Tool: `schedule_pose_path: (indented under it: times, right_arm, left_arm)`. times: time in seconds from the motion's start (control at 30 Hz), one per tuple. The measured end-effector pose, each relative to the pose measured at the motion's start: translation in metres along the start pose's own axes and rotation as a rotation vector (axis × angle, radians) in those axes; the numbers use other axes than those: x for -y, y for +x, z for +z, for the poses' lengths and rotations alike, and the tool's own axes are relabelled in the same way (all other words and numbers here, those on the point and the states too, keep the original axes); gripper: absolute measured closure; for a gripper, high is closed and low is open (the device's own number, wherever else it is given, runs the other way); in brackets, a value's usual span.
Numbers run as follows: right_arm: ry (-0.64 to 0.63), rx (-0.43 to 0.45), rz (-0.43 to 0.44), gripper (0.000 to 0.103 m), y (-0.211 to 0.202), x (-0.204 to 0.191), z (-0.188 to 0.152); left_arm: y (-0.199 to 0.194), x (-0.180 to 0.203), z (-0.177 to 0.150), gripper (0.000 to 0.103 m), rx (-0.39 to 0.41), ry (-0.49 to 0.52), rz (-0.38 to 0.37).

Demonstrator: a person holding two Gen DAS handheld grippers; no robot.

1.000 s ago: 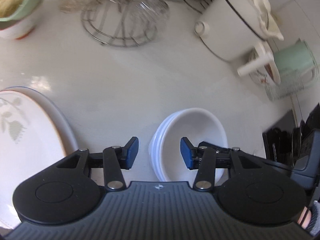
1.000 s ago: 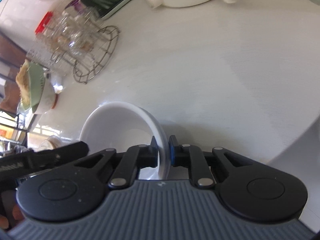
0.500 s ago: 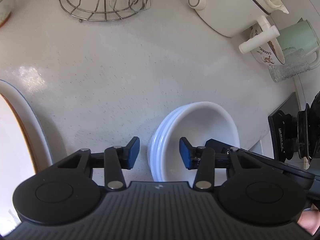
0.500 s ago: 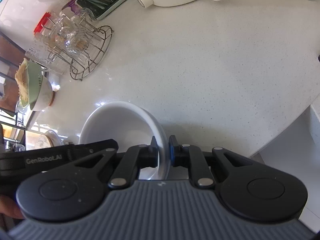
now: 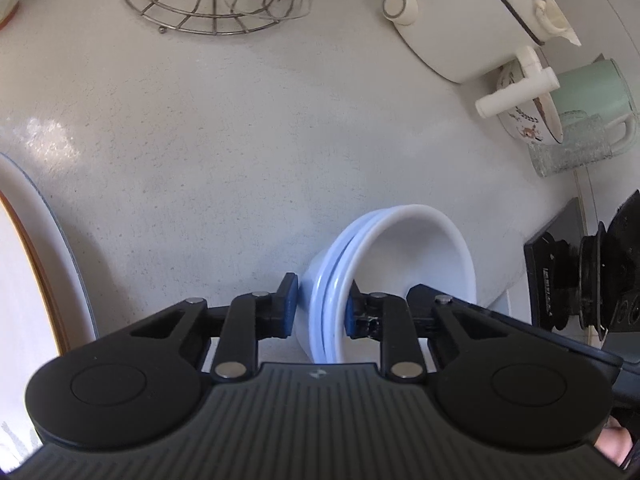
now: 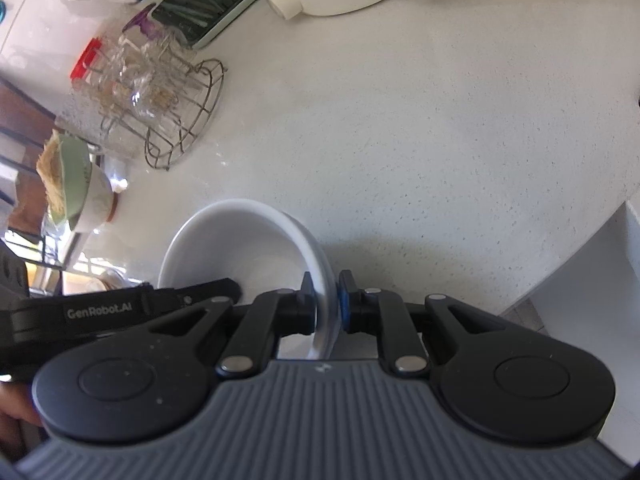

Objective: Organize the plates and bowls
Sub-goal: 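Grasp the rim of the nested bowl stack with both grippers and lift it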

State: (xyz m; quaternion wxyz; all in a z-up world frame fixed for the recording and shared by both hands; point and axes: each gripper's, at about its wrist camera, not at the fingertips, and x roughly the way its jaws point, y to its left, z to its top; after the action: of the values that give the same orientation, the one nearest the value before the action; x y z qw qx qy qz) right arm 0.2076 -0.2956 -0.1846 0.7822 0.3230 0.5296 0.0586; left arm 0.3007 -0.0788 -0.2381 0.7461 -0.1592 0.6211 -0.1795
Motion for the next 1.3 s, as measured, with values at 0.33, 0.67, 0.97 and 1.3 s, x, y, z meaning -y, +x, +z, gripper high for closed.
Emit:
schedule_pose_path:
  times: [0.33,0.67,0.97,1.3]
  right_arm:
    - [-0.036,0.057,0.007,0.088,-0.025,-0.016,-0.001]
    - [-0.097,0.044,0.005,0.088,-0.053,-0.045,-0.007]
    - [-0.178,0.075,-0.004,0.088,-0.068,-0.075,-0.013]
    - [-0.270,0.066,0.023,0.088,-0.066,-0.118,-0.021]
  left_arm:
    - [-0.032,0.012,0.003,0.077,0.018,0.059,-0.006]
    - [-0.075,0.017,-0.007,0.077,0.034,0.075,-0.009]
    - [-0.113,0.018,-0.014,0.077,0.076,0.101,0.007]
    - [-0.150,-0.012,-0.024,0.077,0.127,0.042,0.043]
